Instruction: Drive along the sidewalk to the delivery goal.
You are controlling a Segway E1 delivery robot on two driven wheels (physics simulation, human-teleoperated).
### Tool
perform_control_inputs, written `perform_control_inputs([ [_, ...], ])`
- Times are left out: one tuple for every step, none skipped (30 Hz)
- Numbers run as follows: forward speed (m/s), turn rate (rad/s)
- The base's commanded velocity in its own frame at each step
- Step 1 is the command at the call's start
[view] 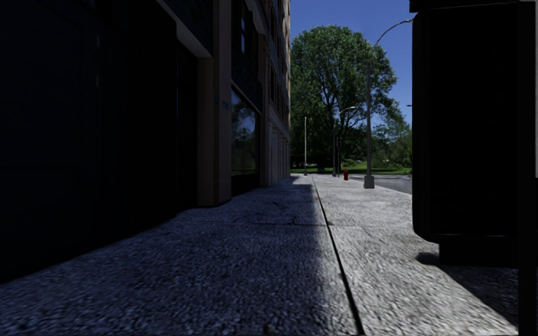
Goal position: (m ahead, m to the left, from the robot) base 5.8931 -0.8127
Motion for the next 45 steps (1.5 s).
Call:
perform_control_inputs([
  [2.0, -0.2],
  [2.0, -0.22],
  [2.0, -0.22],
  [2.0, -0.22],
  [2.0, -0.22],
  [2.0, -0.22],
  [2.0, -0.22],
  [2.0, -0.22],
  [2.0, -0.22],
  [2.0, -0.22],
  [2.0, -0.23],
  [2.0, -0.23],
  [2.0, -0.23],
  [2.0, -0.23],
  [2.0, -0.23],
  [2.0, -0.26],
  [2.0, -0.32],
  [2.0, -0.37],
  [2.0, -0.37],
  [2.0, -0.38],
  [2.0, -0.38],
  [2.0, -0.38],
  [2.0, -0.38],
  [2.0, -0.38],
  [2.0, -0.38],
  [2.0, -0.38],
  [2.0, -0.38],
  [2.0, -0.38],
  [2.0, -0.38],
  [2.0, -0.38],
  [2.0, -0.38],
  [2.0, -0.38],
  [2.0, -0.38],
  [2.0, -0.38],
  [2.0, -0.38],
  [2.0, -0.38],
  [2.0, -0.38],
  [2.0, -0.38],
  [2.0, -0.38],
  [2.0, -0.38],
  [2.0, -0.38],
  [2.0, -0.38],
  [2.0, -0.38],
  [2.0, -0.38],
  [2.0, -0.38],
])
